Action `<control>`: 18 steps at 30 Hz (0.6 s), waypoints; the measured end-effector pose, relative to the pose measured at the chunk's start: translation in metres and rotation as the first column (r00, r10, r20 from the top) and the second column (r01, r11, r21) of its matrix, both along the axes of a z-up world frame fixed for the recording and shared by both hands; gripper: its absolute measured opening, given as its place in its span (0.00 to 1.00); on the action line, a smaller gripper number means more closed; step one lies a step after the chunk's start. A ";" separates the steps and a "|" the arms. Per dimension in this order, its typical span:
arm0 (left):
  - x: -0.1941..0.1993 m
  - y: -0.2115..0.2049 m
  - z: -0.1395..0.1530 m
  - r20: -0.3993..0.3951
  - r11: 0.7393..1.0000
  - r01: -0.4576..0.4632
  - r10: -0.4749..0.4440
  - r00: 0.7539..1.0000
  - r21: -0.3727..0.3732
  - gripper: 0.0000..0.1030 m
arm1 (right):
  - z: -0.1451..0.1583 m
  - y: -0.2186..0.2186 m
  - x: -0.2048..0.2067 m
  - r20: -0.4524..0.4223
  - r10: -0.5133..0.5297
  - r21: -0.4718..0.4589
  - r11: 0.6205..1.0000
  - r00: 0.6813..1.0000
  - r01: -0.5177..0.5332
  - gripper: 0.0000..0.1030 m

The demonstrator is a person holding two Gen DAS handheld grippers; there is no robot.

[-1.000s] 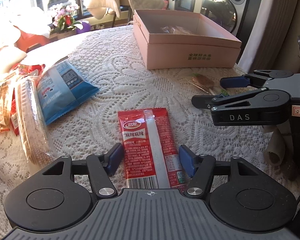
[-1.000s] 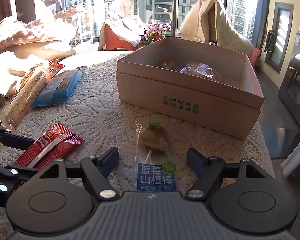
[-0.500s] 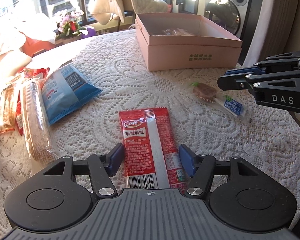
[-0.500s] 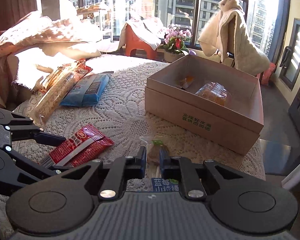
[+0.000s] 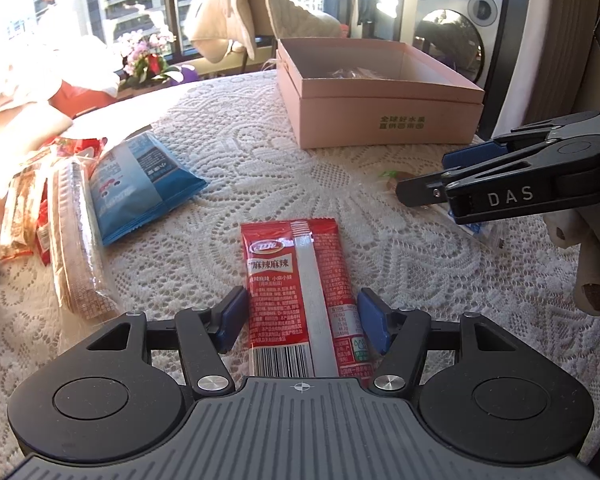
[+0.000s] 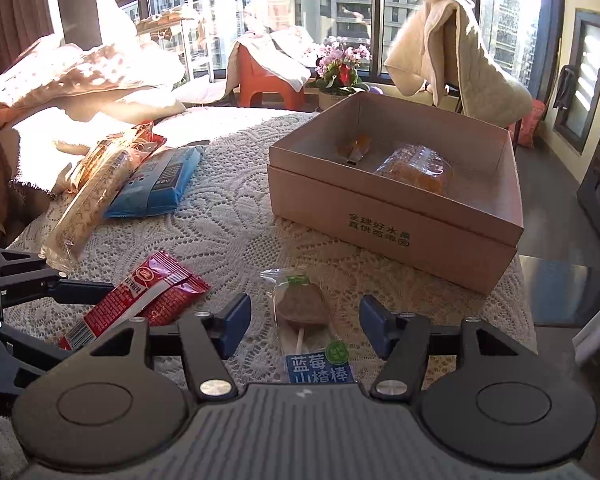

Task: Organize snacks
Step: 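Carry the red packet and stick pack into the pink box and release both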

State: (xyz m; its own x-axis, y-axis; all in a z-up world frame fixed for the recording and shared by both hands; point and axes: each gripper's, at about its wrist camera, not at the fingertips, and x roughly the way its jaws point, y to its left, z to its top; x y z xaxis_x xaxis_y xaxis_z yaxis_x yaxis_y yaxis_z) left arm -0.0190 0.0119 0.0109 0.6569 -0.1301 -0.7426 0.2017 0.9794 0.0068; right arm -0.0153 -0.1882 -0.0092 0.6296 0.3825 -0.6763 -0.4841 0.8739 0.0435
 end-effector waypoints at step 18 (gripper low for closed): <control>0.010 -0.002 0.003 -0.038 1.000 -0.014 0.014 0.999 0.006 0.60 | 0.012 -0.002 -0.014 0.021 0.034 0.004 0.999 0.999 -0.034 0.34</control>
State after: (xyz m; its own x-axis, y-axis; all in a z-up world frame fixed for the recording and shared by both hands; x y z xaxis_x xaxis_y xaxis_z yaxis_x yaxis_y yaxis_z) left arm -0.0093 0.0099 0.0143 0.6296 -0.1164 -0.7682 0.1879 0.9822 0.0052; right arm -0.0296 -0.1897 0.0029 0.6302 0.4071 -0.6612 -0.5146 0.8566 0.0370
